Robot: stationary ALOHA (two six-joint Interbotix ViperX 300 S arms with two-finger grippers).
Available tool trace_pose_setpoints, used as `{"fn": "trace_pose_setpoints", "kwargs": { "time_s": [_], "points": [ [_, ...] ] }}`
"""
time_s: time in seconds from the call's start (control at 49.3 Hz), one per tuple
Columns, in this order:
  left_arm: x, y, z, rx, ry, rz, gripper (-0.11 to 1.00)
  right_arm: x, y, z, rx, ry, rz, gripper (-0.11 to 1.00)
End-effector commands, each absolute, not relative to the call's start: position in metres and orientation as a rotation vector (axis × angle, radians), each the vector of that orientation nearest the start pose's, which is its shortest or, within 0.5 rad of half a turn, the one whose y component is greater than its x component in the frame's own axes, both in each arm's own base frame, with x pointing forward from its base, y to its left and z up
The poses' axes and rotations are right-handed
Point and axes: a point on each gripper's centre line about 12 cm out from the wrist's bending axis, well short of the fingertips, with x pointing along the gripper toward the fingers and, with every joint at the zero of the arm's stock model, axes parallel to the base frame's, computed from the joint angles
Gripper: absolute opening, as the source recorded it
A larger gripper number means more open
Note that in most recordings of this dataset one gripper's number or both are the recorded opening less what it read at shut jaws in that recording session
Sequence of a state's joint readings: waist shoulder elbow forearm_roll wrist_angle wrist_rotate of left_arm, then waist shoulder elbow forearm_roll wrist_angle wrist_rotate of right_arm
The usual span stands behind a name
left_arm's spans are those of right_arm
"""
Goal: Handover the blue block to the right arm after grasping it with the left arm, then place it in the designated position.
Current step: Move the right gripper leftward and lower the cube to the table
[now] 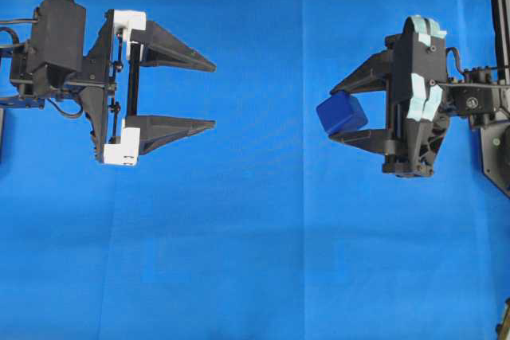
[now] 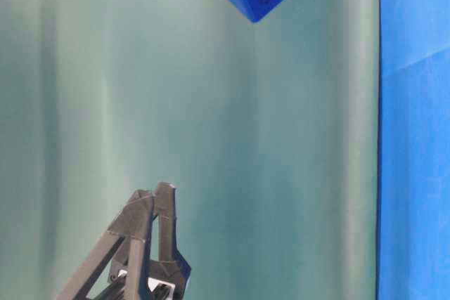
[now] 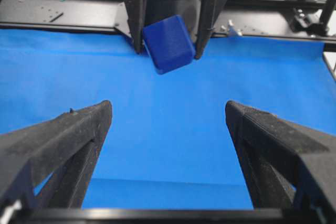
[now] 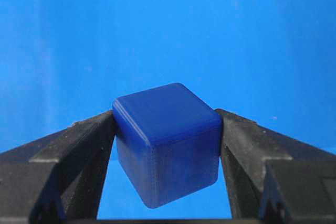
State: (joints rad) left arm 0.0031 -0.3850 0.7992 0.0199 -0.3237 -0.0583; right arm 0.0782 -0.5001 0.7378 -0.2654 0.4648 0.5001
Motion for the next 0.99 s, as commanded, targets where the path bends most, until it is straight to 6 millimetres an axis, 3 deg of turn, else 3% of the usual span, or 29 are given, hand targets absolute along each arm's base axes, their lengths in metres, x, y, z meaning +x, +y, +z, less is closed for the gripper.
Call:
{"fn": "trace_pose_setpoints", "kwargs": {
  "time_s": [0.0, 0.973],
  "points": [
    [0.3356, -0.0007, 0.3082, -0.044, 0.054, -0.005, 0.93, 0.2923, 0.0101, 0.2848, 0.19, 0.641, -0.119, 0.52],
    [0.3351, -0.0007, 0.3079, -0.044, 0.055, -0.005, 0.93, 0.2959, 0.0112, 0.2825, 0.187, 0.626, -0.108, 0.52]
  ]
}}
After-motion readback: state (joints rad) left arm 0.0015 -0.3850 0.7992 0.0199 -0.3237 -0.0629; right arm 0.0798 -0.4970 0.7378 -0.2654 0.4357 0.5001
